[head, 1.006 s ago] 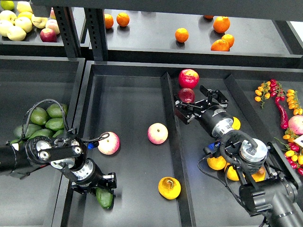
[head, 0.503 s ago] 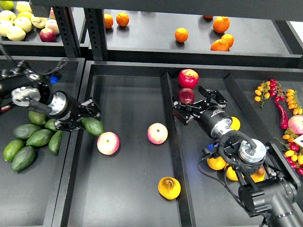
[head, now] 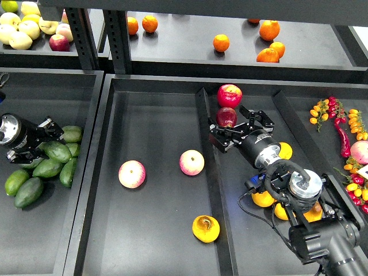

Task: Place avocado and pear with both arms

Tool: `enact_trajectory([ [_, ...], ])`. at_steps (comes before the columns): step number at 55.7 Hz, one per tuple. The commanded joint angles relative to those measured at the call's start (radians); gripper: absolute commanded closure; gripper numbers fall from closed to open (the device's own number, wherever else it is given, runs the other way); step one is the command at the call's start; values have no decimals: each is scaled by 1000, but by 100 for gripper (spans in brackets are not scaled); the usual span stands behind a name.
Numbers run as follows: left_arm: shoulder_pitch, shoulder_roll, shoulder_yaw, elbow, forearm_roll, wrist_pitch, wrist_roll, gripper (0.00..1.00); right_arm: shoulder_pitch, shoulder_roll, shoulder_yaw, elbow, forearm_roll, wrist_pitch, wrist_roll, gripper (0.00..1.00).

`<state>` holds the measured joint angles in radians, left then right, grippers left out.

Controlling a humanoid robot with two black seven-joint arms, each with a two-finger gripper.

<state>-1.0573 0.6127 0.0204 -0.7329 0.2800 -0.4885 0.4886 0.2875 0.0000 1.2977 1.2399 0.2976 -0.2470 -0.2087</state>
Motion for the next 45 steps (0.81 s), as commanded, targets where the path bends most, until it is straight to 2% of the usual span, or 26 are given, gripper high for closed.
enact_trajectory([
  [1, 52, -13, -42, 32, 41, 0, 0, 86, -1, 0, 2, 1, 0, 2, 0, 0],
  [19, 99, -79, -109, 124, 111, 0, 0, 78, -14, 0, 0, 4, 2, 5, -1, 0],
  [38, 97, -143, -158, 248, 145, 0, 0, 77, -30, 0, -5, 10, 2, 5, 0, 0],
  [45, 97, -174, -198, 316, 169, 0, 0, 70, -38, 0, -6, 16, 2, 5, -1, 0],
])
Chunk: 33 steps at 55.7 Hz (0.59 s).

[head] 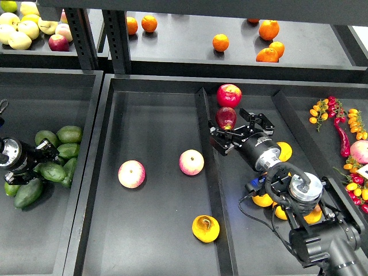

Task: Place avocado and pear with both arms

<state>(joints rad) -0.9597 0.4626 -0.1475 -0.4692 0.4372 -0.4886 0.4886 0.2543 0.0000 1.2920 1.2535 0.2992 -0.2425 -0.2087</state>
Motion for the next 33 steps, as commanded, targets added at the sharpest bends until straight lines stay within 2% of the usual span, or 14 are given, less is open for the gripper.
enact_trajectory([
  [1, -1, -28, -32, 58, 12, 0, 0, 69, -4, 0, 0, 3, 0, 0, -1, 0],
  [19, -4, -82, -35, 110, 12, 0, 0, 46, -9, 0, -2, 4, 0, 0, -1, 0],
  [25, -8, -93, -37, 110, 12, 0, 0, 44, -9, 0, -2, 4, 0, 0, -1, 0],
  [33, -13, -96, -47, 110, 12, 0, 0, 31, -10, 0, -2, 4, 0, 0, -1, 0],
])
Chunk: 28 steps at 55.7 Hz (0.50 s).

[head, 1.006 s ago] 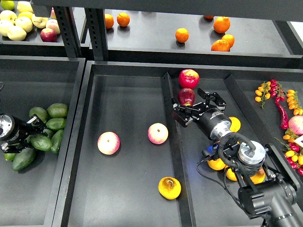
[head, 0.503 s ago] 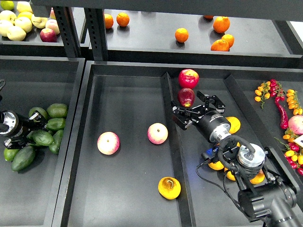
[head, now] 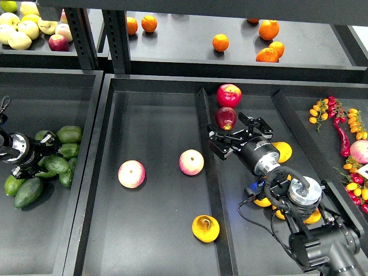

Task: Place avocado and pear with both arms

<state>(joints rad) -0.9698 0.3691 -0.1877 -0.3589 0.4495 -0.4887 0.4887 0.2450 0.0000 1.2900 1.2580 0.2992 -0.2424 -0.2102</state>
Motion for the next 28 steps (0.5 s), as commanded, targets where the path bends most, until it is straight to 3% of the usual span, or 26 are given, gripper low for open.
enact_trajectory([
  [1, -4, -2, -7, 0, 0, 0, 0, 31, -1, 0, -1, 0, 0, 0, 0, 0],
  [16, -30, 4, -9, -2, 0, 0, 0, 11, -1, 0, -1, 0, 1, 0, 0, 0],
  [28, -81, 10, -76, -14, -3, 0, 0, 2, -10, 0, -14, 0, 1, 0, 0, 0],
])
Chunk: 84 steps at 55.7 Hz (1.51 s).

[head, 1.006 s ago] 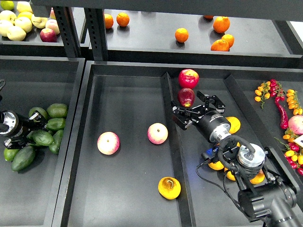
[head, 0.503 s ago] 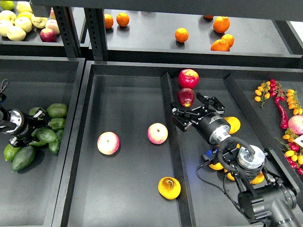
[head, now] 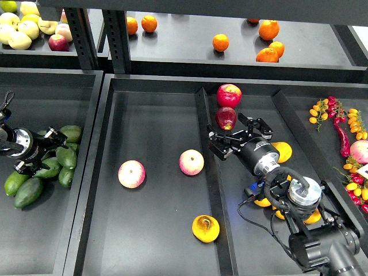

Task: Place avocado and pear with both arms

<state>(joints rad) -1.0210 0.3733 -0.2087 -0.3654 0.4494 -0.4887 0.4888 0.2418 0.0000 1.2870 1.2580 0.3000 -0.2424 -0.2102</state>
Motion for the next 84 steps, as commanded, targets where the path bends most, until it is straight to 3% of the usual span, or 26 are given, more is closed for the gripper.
enact_trajectory([
  [1, -34, 7, -73, -9, -6, 0, 0, 2, -10, 0, -11, 0, 1, 0, 0, 0],
  [24, 51, -7, -641, -153, -142, 0, 0, 1, -35, 0, 5, 3, 1, 38, -9, 0],
  [37, 206, -65, -825, -254, -393, 0, 0, 1, -102, 0, -8, 12, 4, 40, -43, 0],
  [43, 351, -102, -937, -365, -423, 0, 0, 1, -104, 0, -9, 12, 4, 49, -71, 0],
  [53, 525, -220, -1077, -509, -489, 0, 0, 1, -107, 0, -9, 12, 2, 210, -118, 0],
  [61, 683, -356, -1193, -665, -508, 0, 0, 1, -124, -40, -9, 11, 1, 377, -184, 0],
  [72, 889, -373, -1262, -851, -509, 0, 0, 1, -219, -133, -11, 11, 1, 488, -278, 0],
  [84, 998, -373, -1249, -900, -509, 0, 0, 1, -292, -209, -12, 12, 2, 673, -279, 0],
])
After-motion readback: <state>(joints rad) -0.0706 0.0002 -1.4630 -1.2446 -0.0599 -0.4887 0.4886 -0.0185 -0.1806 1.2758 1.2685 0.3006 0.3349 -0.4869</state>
